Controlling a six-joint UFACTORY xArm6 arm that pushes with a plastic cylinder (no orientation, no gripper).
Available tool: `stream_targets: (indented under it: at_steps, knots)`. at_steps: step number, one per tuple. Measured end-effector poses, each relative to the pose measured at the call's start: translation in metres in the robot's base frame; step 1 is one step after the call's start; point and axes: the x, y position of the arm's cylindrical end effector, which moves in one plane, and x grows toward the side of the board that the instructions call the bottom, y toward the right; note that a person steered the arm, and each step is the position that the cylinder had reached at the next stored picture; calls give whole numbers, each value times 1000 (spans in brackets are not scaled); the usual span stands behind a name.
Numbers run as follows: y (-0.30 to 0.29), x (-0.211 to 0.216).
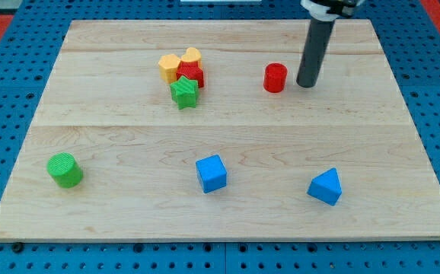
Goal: Push the blue triangle to the blue cube
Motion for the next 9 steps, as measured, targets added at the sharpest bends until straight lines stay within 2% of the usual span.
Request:
stream_targets:
  at_steps: [2,3,4,5,6,8,9]
  knots:
    - [-87,-19]
    - [-115,-28]
    - [-117,-28]
    - [-73,21]
    - [-74,102]
    - [26,131]
    - [90,169]
